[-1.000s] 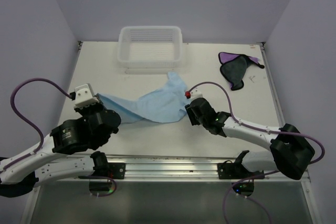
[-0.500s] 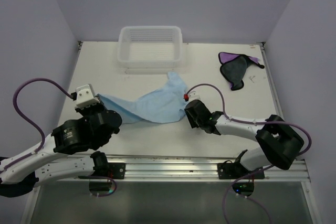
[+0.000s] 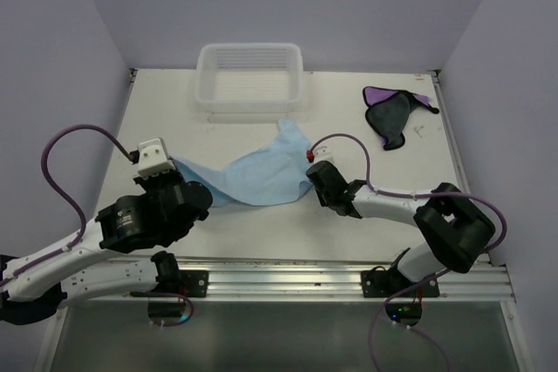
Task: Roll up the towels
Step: Flatten the towel
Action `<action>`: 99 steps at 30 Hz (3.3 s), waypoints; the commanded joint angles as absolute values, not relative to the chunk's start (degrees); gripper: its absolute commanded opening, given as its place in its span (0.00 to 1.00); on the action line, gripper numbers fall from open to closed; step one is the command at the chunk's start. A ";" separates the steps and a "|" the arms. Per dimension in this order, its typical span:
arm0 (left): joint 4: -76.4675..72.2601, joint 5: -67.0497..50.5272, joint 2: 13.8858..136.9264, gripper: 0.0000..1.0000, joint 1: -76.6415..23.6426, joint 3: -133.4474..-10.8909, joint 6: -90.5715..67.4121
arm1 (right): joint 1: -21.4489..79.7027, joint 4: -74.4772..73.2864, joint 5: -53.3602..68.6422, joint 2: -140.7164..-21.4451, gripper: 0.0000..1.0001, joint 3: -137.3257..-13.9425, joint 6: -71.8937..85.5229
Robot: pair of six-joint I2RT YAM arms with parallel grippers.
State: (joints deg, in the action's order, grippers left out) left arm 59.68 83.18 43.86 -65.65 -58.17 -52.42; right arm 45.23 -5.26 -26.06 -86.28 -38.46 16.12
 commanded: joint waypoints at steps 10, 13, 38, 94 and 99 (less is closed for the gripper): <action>20.61 75.33 43.95 0.00 -64.95 -54.67 -17.69 | 44.56 -18.71 -33.66 -66.72 0.00 -46.57 16.44; 15.57 68.84 45.17 0.00 -62.15 -56.68 -11.43 | 44.47 -23.72 -36.12 -63.46 0.00 -51.84 15.73; 24.17 19.69 55.29 0.00 -11.87 -77.01 -19.07 | 35.07 -51.23 -51.06 -65.30 0.00 -95.79 9.14; 15.92 31.38 39.01 0.00 -10.37 -47.02 -28.48 | 27.17 -41.95 -55.46 -67.84 0.00 -70.40 14.51; 7.92 31.99 48.14 0.00 -10.20 -47.46 -28.74 | 23.73 -35.52 -54.06 -72.24 0.00 -72.24 12.40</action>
State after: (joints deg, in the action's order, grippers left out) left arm 18.44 29.95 44.73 -10.85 -47.09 -27.94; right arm 25.12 -44.16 -51.96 -70.96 -69.52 14.35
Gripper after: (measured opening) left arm 0.016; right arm 0.027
